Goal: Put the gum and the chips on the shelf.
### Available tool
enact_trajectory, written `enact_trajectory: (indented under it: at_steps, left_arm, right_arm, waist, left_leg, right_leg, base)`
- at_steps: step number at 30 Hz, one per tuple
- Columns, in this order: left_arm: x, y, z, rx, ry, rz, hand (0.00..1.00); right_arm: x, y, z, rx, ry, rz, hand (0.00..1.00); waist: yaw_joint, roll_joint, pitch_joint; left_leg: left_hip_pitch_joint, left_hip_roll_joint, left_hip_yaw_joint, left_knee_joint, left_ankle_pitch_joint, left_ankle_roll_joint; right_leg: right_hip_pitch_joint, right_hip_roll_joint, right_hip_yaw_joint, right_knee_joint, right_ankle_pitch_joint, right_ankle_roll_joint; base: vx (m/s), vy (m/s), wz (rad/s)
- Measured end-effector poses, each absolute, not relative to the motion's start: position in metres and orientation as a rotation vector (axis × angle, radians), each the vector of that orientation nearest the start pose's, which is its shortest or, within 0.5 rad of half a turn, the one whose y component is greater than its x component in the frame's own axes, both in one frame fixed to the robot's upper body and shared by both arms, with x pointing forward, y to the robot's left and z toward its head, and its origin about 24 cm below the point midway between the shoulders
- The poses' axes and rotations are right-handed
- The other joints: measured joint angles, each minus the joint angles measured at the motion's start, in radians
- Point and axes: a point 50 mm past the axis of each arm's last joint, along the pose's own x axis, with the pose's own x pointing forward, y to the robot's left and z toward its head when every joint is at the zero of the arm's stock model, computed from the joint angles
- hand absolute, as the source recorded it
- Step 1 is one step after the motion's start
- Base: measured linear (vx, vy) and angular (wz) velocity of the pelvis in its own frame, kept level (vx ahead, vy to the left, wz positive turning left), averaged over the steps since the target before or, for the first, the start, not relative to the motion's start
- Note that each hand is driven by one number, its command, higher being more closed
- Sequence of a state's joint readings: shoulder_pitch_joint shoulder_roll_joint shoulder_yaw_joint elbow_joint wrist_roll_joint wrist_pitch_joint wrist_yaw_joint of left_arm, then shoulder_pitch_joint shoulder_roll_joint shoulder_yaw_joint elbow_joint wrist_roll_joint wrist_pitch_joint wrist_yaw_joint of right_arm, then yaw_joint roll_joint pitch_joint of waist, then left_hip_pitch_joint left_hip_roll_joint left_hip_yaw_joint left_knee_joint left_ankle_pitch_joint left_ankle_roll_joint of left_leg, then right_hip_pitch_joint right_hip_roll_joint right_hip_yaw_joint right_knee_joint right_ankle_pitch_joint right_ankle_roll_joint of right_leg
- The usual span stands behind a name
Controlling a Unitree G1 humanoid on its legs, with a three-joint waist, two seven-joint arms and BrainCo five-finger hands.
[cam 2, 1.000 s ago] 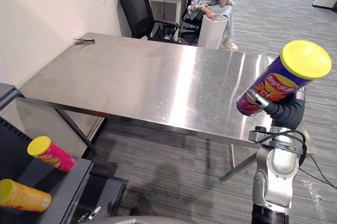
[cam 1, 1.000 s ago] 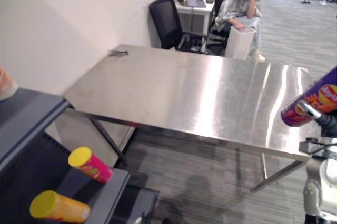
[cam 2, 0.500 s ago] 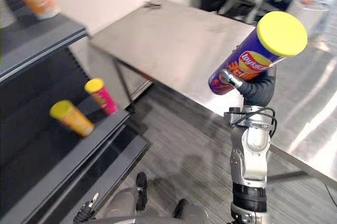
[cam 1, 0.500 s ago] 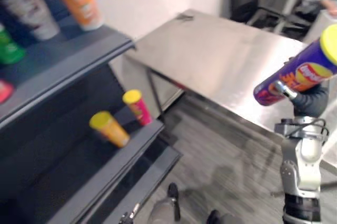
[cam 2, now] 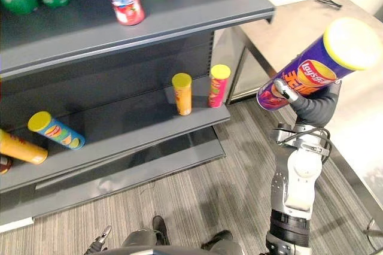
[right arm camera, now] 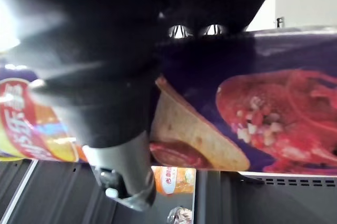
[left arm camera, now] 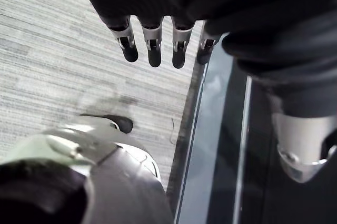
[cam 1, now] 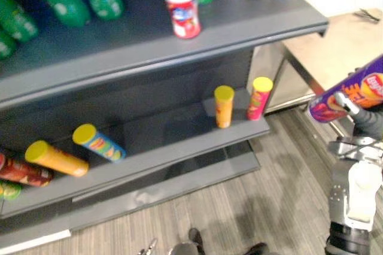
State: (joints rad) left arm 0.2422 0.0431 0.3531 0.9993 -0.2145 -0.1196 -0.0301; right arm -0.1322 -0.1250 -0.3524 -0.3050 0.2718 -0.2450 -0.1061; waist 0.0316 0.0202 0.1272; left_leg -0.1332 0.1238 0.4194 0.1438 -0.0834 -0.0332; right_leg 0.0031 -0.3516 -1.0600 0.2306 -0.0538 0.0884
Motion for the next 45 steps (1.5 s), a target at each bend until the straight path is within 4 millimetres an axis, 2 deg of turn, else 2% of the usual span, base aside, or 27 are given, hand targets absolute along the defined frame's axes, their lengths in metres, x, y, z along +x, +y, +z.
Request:
enact_trajectory:
  at_steps: [2, 4, 7, 8, 11, 19, 21, 23, 24, 25, 26, 27, 28, 29, 30, 32, 33, 34, 35, 37, 39, 42, 45]
  left_arm:
    - [0.042, 0.221, -0.160, -0.289, 1.031, 0.539, 0.00]
    - [0.048, 0.226, -0.159, -0.274, 1.014, 0.538, 0.00]
    - [0.053, 0.233, -0.157, -0.257, 1.000, 0.542, 0.00]
    - [0.054, 0.234, -0.156, -0.253, 0.999, 0.546, 0.00]
    - [0.055, 0.234, -0.156, -0.253, 0.994, 0.551, 0.00]
    - [0.062, 0.234, -0.154, -0.256, 0.969, 0.543, 0.00]
    - [0.067, 0.235, -0.152, -0.260, 0.946, 0.540, 0.00]
    - [0.068, 0.234, -0.152, -0.257, 0.943, 0.531, 0.00]
    - [0.070, 0.233, -0.152, -0.251, 0.943, 0.515, 0.00]
    - [0.071, 0.232, -0.152, -0.237, 0.945, 0.491, 0.00]
    - [0.072, 0.232, -0.151, -0.231, 0.943, 0.484, 0.00]
    - [0.075, 0.233, -0.150, -0.194, 0.945, 0.449, 0.00]
    - [0.077, 0.233, -0.150, -0.180, 0.944, 0.434, 0.00]
    - [0.077, 0.235, -0.150, -0.168, 0.945, 0.428, 0.00]
    - [0.075, 0.236, -0.150, -0.164, 0.954, 0.433, 0.00]
    - [0.069, 0.234, -0.153, -0.168, 0.980, 0.437, 0.00]
    - [0.068, 0.232, -0.154, -0.164, 0.984, 0.429, 0.00]
    - [0.068, 0.231, -0.154, -0.159, 0.985, 0.418, 0.00]
    - [0.068, 0.230, -0.154, -0.156, 0.986, 0.416, 0.00]
    - [0.067, 0.230, -0.154, -0.158, 0.989, 0.419, 0.00]
    - [0.069, 0.226, -0.155, -0.170, 0.985, 0.416, 0.00]
    - [0.067, 0.227, -0.156, -0.175, 0.994, 0.423, 0.00]
    - [0.061, 0.227, -0.158, -0.172, 1.018, 0.428, 0.00]
  right_arm:
    - [0.233, -0.244, 0.171, 0.136, -0.726, -0.379, 1.00]
    - [0.233, -0.243, 0.170, 0.113, -0.720, -0.402, 1.00]
    - [0.233, -0.242, 0.171, 0.097, -0.721, -0.420, 1.00]
    - [0.233, -0.242, 0.170, 0.091, -0.718, -0.424, 1.00]
    - [0.234, -0.240, 0.170, 0.094, -0.718, -0.418, 1.00]
    - [0.237, -0.234, 0.167, 0.096, -0.698, -0.378, 1.00]
    - [0.242, -0.225, 0.163, 0.102, -0.679, -0.334, 1.00]
    - [0.247, -0.214, 0.156, 0.104, -0.635, -0.271, 1.00]
    - [0.248, -0.206, 0.150, 0.105, -0.606, -0.231, 1.00]
    - [0.247, -0.201, 0.145, 0.100, -0.580, -0.193, 1.00]
    - [0.246, -0.198, 0.142, 0.097, -0.567, -0.176, 1.00]
    - [0.242, -0.193, 0.133, 0.092, -0.533, -0.138, 1.00]
    - [0.241, -0.191, 0.131, 0.090, -0.520, -0.119, 1.00]
    - [0.240, -0.186, 0.127, 0.089, -0.504, -0.091, 1.00]
    - [0.237, -0.181, 0.123, 0.091, -0.488, -0.061, 1.00]
    - [0.234, -0.173, 0.123, 0.096, -0.490, -0.010, 1.00]
    - [0.231, -0.168, 0.125, 0.103, -0.503, 0.015, 1.00]
    - [0.230, -0.166, 0.126, 0.107, -0.512, 0.022, 1.00]
    - [0.230, -0.161, 0.127, 0.121, -0.529, 0.045, 1.00]
    - [0.230, -0.152, 0.128, 0.132, -0.540, 0.094, 1.00]
    - [0.229, -0.143, 0.127, 0.150, -0.531, 0.134, 1.00]
    - [0.226, -0.145, 0.121, 0.210, -0.498, 0.132, 1.00]
    - [0.220, -0.148, 0.111, 0.230, -0.451, 0.113, 1.00]
  waist:
    - [0.000, -0.008, 0.005]
    - [0.000, -0.028, 0.025]
    - [0.009, -0.044, 0.049]
    - [0.018, -0.046, 0.062]
    - [0.033, -0.040, 0.069]
    - [0.034, -0.040, 0.073]
    - [0.036, -0.043, 0.075]
    - [0.040, -0.040, 0.077]
    - [0.039, -0.041, 0.083]
    - [0.032, -0.039, 0.089]
    - [0.026, -0.037, 0.093]
    - [0.020, -0.034, 0.099]
    - [0.015, -0.038, 0.098]
    - [0.005, -0.042, 0.098]
    - [-0.001, -0.047, 0.096]
    - [0.001, -0.053, 0.095]
    - [0.000, -0.058, 0.091]
    - [0.000, -0.055, 0.092]
    - [0.002, -0.051, 0.093]
    - [0.013, -0.052, 0.092]
    - [0.010, -0.054, 0.091]
    - [0.002, -0.060, 0.083]
    - [-0.001, -0.061, 0.068]
  left_leg:
    - [-0.001, -0.013, 0.000, 0.007, -0.004, 0.008]
    - [-0.013, -0.016, 0.002, 0.050, -0.024, 0.031]
    - [-0.042, -0.004, 0.006, 0.101, -0.065, 0.037]
    - [-0.040, -0.002, 0.011, 0.108, -0.078, 0.029]
    - [-0.047, -0.002, 0.035, 0.103, -0.080, 0.029]
    - [-0.077, 0.002, 0.006, 0.109, -0.062, 0.038]
    - [-0.102, 0.017, 0.000, 0.166, -0.068, 0.046]
    - [-0.088, 0.026, -0.002, 0.196, -0.093, 0.054]
    - [-0.067, 0.013, -0.024, 0.202, -0.111, 0.060]
    - [-0.041, -0.010, -0.059, 0.208, -0.147, 0.067]
    - [-0.022, -0.020, -0.082, 0.213, -0.159, 0.074]
    - [-0.008, -0.039, -0.152, 0.212, -0.174, 0.085]
    - [-0.006, -0.045, -0.177, 0.209, -0.176, 0.092]
    - [-0.004, -0.056, -0.208, 0.207, -0.173, 0.094]
    - [0.002, -0.079, -0.240, 0.207, -0.171, 0.094]
    - [0.018, -0.107, -0.242, 0.209, -0.172, 0.093]
    - [0.021, -0.118, -0.239, 0.213, -0.173, 0.091]
    - [0.021, -0.119, -0.238, 0.215, -0.173, 0.090]
    - [0.021, -0.114, -0.237, 0.220, -0.174, 0.085]
    - [0.015, -0.092, -0.218, 0.225, -0.183, 0.069]
    - [0.019, -0.068, -0.204, 0.220, -0.182, 0.048]
    - [0.038, -0.049, -0.215, 0.161, -0.165, 0.010]
    - [0.055, -0.037, -0.224, 0.070, -0.115, -0.013]
  right_leg:
    - [-0.002, -0.028, 0.003, 0.036, 0.000, 0.000]
    - [-0.007, -0.051, 0.027, 0.065, 0.000, 0.000]
    - [-0.024, -0.045, 0.060, 0.058, 0.002, 0.004]
    - [-0.027, -0.039, 0.080, 0.044, 0.011, 0.011]
    - [-0.051, -0.017, 0.132, -0.006, 0.029, 0.008]
    - [-0.051, 0.010, 0.116, -0.038, 0.052, 0.012]
    - [-0.045, 0.004, 0.117, -0.013, 0.052, 0.012]
    - [-0.033, -0.035, 0.138, 0.077, 0.052, 0.012]
    - [-0.034, -0.083, 0.183, 0.198, 0.055, 0.008]
    - [-0.057, -0.131, 0.305, 0.337, 0.082, -0.049]
    - [-0.086, -0.141, 0.394, 0.404, 0.109, -0.101]
    - [-0.173, -0.071, 0.697, 0.479, 0.065, -0.104]
    - [-0.186, -0.022, 0.791, 0.472, 0.011, -0.064]
    - [-0.195, 0.033, 0.879, 0.445, -0.031, -0.042]
    - [-0.191, 0.067, 0.910, 0.379, -0.046, -0.034]
    - [-0.194, 0.078, 0.897, 0.283, -0.043, -0.029]
    - [-0.191, 0.086, 0.897, 0.219, -0.030, -0.008]
    - [-0.187, 0.088, 0.897, 0.199, -0.029, -0.005]
    - [-0.161, 0.097, 0.902, 0.144, -0.023, 0.026]
    - [-0.126, 0.128, 0.902, 0.056, -0.023, 0.029]
    - [-0.093, 0.158, 0.899, -0.025, -0.015, 0.041]
    - [-0.056, 0.189, 0.887, -0.106, -0.010, 0.047]
    - [-0.051, 0.213, 0.869, -0.142, 0.004, 0.029]
  base:
    - [-0.02, 0.154, 0.12]
    - [-0.05, 0.141, 0.03]
    - [-0.08, 0.119, -0.14]
    - [-0.09, 0.121, -0.33]
    - [-0.07, 0.105, -0.23]
    - [0.06, 0.039, 0.10]
    - [0.12, 0.044, 0.32]
    - [0.08, 0.066, 0.36]
    - [0.06, 0.132, 0.70]
    - [0.06, 0.145, 0.88]
    - [0.12, 0.137, 1.22]
    - [0.13, 0.075, 1.10]
    - [0.16, 0.052, 1.27]
    - [0.13, 0.038, 1.21]
    - [0.17, 0.046, 1.22]
    - [0.16, 0.033, 0.79]
    - [0.11, 0.011, 0.44]
    - [0.13, -0.003, 0.34]
    - [0.13, -0.064, -0.05]
    - [0.08, -0.078, -0.38]
    - [-0.01, -0.138, -0.37]
    - [-0.03, -0.170, -0.06]
    - [-0.03, -0.167, 0.10]
